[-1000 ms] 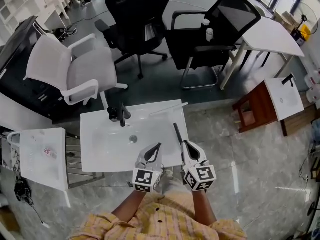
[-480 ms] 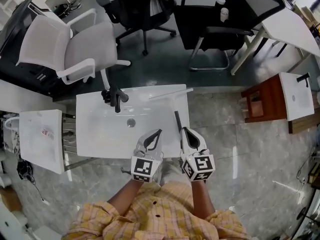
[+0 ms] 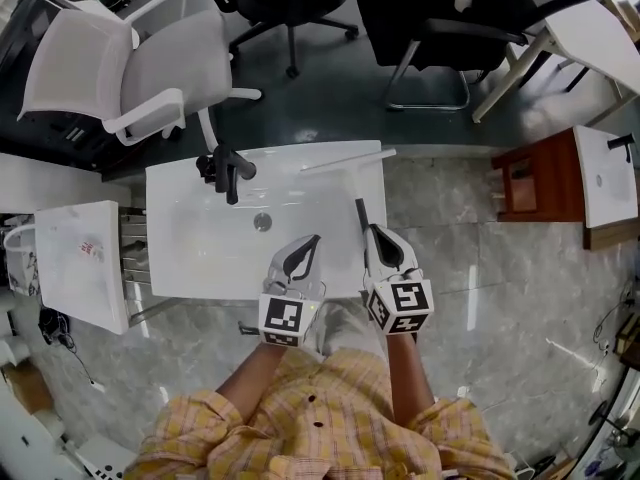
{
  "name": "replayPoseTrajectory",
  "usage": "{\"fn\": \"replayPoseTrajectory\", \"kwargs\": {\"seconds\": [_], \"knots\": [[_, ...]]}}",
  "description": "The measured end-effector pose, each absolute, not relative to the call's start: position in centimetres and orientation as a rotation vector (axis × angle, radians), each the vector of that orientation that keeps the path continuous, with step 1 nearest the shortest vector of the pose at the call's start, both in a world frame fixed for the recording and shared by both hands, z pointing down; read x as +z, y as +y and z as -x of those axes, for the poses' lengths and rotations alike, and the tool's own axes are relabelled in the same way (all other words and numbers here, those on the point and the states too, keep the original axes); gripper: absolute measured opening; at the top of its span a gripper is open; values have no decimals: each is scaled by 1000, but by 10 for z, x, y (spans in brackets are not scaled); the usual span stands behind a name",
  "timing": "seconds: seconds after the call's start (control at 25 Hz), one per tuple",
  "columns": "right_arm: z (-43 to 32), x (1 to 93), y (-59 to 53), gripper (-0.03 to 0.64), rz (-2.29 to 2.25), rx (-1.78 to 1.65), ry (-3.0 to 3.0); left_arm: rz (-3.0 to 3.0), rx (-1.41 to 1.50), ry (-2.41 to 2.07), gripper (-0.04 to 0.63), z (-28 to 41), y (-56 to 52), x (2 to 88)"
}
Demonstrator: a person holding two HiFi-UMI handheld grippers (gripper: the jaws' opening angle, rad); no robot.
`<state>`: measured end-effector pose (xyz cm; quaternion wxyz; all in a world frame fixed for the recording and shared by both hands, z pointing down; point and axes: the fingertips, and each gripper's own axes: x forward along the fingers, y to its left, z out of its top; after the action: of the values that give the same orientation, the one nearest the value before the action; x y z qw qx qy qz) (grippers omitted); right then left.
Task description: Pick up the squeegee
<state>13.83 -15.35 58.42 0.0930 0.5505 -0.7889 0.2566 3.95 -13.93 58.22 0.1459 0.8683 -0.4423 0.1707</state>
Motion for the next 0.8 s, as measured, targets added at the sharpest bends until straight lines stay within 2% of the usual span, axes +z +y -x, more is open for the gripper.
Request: {"fn": "replayPoseTrajectory", "kwargs": {"seconds": [0.48, 0.8], "knots": [[-121, 622, -207, 3, -1567, 723, -2306, -2498, 485, -1189, -5, -44, -167, 612], [-123, 656, -234, 85, -1555, 752, -2243, -2482, 516, -1162, -5, -41, -182, 628]]}}
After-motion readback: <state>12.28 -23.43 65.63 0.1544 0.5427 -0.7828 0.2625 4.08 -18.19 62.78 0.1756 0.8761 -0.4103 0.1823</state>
